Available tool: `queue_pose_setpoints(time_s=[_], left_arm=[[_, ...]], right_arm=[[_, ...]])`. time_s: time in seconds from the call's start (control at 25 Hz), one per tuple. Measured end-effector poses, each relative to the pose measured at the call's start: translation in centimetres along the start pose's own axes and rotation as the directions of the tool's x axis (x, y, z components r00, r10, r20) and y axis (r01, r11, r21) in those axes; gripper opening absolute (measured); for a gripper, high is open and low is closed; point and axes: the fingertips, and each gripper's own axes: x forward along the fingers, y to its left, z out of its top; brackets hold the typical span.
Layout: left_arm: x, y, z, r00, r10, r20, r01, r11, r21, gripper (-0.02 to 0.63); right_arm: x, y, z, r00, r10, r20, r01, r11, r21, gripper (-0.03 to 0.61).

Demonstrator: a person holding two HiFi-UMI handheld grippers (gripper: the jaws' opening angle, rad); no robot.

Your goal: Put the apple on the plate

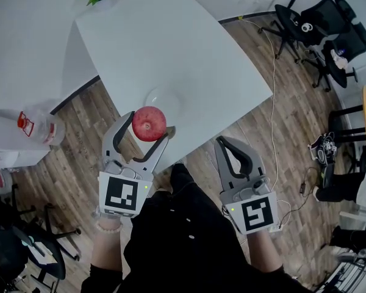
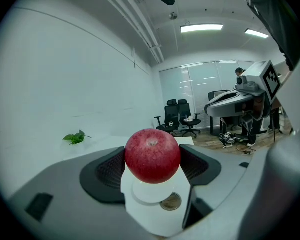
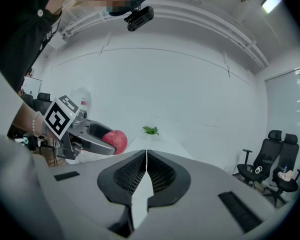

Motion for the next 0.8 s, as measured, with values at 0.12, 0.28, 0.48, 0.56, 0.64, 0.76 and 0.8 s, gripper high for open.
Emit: queue_pose_setpoints(time_s=[0.12,0.28,0.48,0.56,0.64,0.76,0.8], left_arm=[[1.8,0.0,-0.7,1.000,-0.012,-0.009,0.012,1.000,0.017,0.353],[4.2,-0.2,-1.4,0.999,-0.035,-0.013,0.036,0.998,0.050,0.353],[6.7,-0.2,-2.5,0.998,-0.041,-0.043,0.043,0.997,0.066,0.353],[7.7,-0.2,-3.0,0.997,-0.048,-0.055,0.051,0.997,0.064,0.353],[8.5,-0.3,-3.6,0.996,-0.056,-0.063,0.060,0.996,0.062,0.353],[9.7,-0.6,-5.6,0.993,-0.057,-0.100,0.064,0.996,0.063,0.353],[10.1,-0.7,-6.3,0.992,-0.058,-0.114,0.066,0.996,0.064,0.353]], right_arm=[[0.6,-0.8,-0.5,1.000,0.005,-0.007,-0.005,1.000,0.009,0.043],[1.1,-2.0,-1.3,1.000,0.010,-0.022,-0.009,1.000,0.025,0.043],[2.0,-3.3,-2.1,0.999,0.021,-0.036,-0.020,0.999,0.033,0.043],[2.5,-3.8,-2.4,0.999,0.025,-0.041,-0.023,0.999,0.041,0.042],[2.9,-4.2,-2.8,0.999,0.028,-0.047,-0.026,0.998,0.050,0.043],[3.5,-4.6,-3.4,0.998,0.037,-0.060,-0.033,0.998,0.057,0.043],[3.8,-4.7,-3.7,0.997,0.041,-0.066,-0.037,0.997,0.061,0.043]])
